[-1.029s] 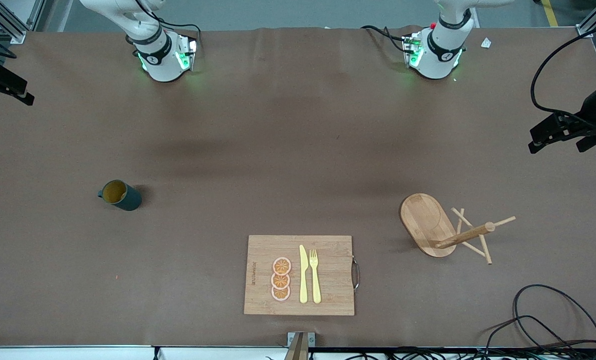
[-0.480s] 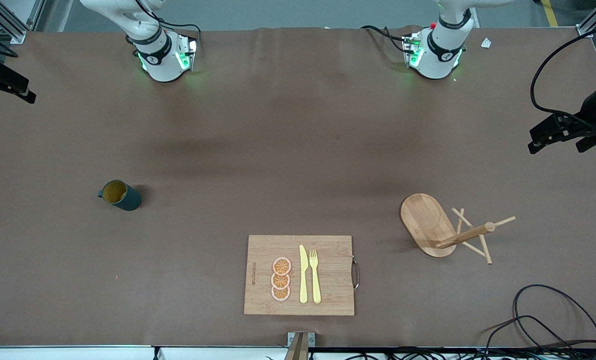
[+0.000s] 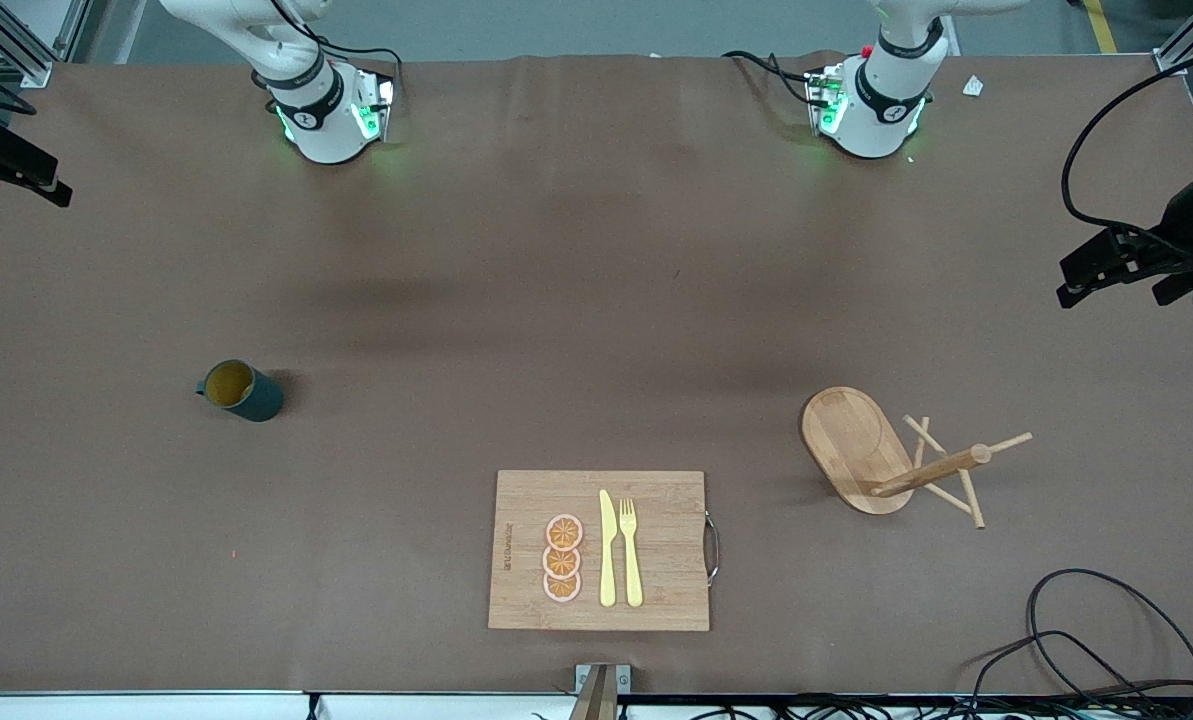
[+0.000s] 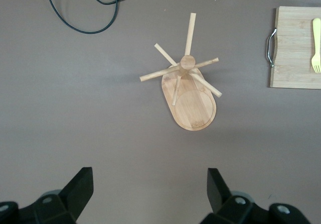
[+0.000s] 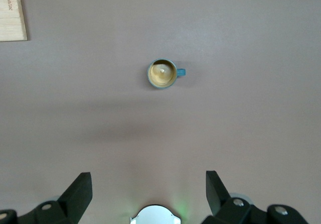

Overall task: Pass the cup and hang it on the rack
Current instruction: 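Move the right gripper above the teal mug, then lower the right gripper and grasp the teal mug by its rim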

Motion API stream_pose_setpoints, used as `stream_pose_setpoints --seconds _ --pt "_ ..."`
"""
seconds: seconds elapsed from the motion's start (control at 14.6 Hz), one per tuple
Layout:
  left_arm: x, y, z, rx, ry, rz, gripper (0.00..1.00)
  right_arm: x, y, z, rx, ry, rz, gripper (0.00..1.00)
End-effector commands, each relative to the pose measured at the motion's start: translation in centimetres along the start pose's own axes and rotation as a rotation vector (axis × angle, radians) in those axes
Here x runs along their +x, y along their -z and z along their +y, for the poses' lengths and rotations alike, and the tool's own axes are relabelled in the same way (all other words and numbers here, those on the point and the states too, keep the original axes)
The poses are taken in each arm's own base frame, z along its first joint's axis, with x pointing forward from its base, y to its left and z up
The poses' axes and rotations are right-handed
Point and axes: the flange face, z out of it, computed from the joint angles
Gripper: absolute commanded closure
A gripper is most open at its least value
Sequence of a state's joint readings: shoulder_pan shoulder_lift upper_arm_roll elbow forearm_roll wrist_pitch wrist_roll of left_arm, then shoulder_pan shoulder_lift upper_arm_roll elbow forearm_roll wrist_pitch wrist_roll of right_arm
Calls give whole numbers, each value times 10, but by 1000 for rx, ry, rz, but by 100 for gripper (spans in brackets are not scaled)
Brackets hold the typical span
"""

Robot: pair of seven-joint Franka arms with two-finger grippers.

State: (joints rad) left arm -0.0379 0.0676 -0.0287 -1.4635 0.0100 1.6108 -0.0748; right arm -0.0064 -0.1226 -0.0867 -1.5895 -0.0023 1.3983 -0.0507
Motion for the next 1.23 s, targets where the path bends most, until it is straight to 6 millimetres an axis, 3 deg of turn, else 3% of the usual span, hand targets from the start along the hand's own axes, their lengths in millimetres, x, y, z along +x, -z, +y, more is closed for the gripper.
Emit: stream_pose_setpoints --seconds 0.0,0.21,0.41,0.69,0.75,0.96,1.17 --pt "2 2 -1 -20 -1 8 0 -4 1 0 15 -1 0 0" --pt "2 2 -1 -20 0 8 0 -3 7 -1 13 6 14 0" --pt "2 2 -1 -18 -1 8 0 13 -7 5 -3 -7 6 0" --pt "3 2 -2 -18 0 8 0 78 -93 15 -6 -15 -95 0" --pt "3 2 -2 -18 2 8 0 89 -102 20 2 5 -70 0" --pt "3 2 -1 -20 0 6 0 114 -149 18 -5 178 -39 0" --pt "3 2 -2 -20 3 6 0 123 -217 14 -14 242 -4 0"
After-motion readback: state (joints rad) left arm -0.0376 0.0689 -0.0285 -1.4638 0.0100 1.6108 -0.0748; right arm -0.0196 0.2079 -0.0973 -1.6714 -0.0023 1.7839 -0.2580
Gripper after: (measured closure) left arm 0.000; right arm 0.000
